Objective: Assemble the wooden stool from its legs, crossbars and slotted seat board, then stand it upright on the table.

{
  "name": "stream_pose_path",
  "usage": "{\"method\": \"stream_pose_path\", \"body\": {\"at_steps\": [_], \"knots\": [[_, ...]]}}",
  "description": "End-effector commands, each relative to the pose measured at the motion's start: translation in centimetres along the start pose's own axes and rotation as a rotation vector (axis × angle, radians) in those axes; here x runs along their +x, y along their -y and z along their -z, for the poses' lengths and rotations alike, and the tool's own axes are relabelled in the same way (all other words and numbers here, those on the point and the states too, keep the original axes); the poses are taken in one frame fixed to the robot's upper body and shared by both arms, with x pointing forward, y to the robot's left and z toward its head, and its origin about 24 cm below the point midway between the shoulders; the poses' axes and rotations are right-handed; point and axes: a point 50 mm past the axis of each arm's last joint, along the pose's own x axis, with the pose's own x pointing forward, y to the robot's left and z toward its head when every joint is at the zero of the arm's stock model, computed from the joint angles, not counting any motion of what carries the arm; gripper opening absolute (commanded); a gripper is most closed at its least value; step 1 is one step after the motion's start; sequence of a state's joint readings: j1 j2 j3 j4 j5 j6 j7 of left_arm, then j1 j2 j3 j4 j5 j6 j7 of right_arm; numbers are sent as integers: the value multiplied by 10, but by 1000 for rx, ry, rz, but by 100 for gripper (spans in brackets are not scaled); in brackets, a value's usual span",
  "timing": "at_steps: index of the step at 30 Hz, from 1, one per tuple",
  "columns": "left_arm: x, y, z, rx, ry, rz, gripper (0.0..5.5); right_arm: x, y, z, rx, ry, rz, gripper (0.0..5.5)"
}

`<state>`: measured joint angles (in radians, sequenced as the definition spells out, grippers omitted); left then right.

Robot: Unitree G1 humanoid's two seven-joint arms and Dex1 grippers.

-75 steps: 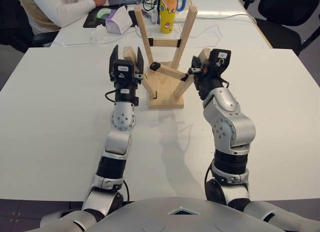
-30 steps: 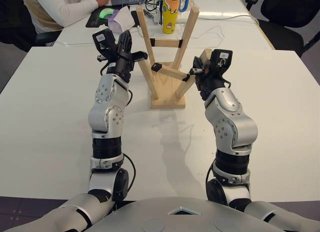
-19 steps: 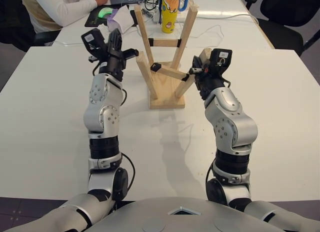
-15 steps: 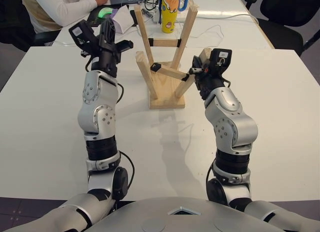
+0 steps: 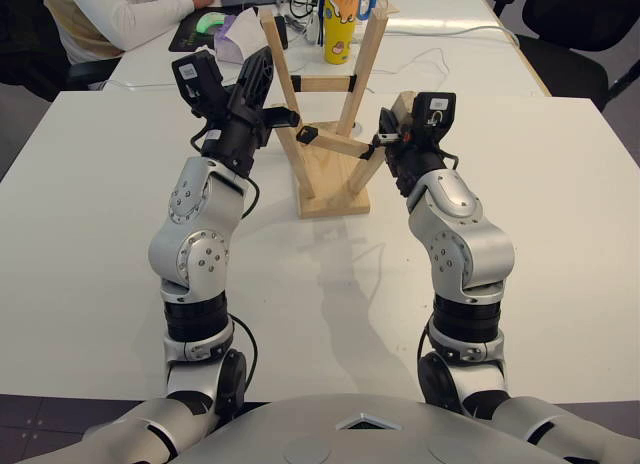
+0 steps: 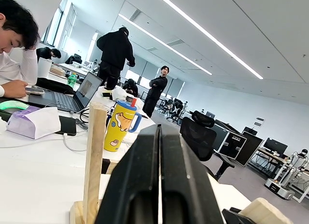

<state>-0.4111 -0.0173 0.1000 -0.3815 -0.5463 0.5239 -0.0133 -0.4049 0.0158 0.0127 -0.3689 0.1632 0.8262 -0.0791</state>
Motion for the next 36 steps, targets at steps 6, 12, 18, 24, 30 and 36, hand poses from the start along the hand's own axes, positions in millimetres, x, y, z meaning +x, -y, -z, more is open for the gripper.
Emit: {"method": "stream_pose_path", "body": {"at_steps": [6, 12, 18, 24, 30, 36], "knots": [[1, 1, -1, 14, 3, 14, 0, 3, 13, 27, 11, -120, 63, 105], [2, 2, 1, 13, -2, 15, 0, 5, 16, 18, 50, -46, 75, 202], [1, 2, 3, 16, -6, 12, 0, 6, 16, 3, 104, 55, 80, 202], [-1, 3, 4, 16, -7, 10, 0, 5, 18, -14, 150, 177, 90, 202], [-1, 3, 4, 16, -8, 9, 0, 2, 23, -46, 166, 367, 96, 202], [0, 3, 4, 17, -8, 8, 0, -11, 5, -108, 11, 688, -57, 202]]}}
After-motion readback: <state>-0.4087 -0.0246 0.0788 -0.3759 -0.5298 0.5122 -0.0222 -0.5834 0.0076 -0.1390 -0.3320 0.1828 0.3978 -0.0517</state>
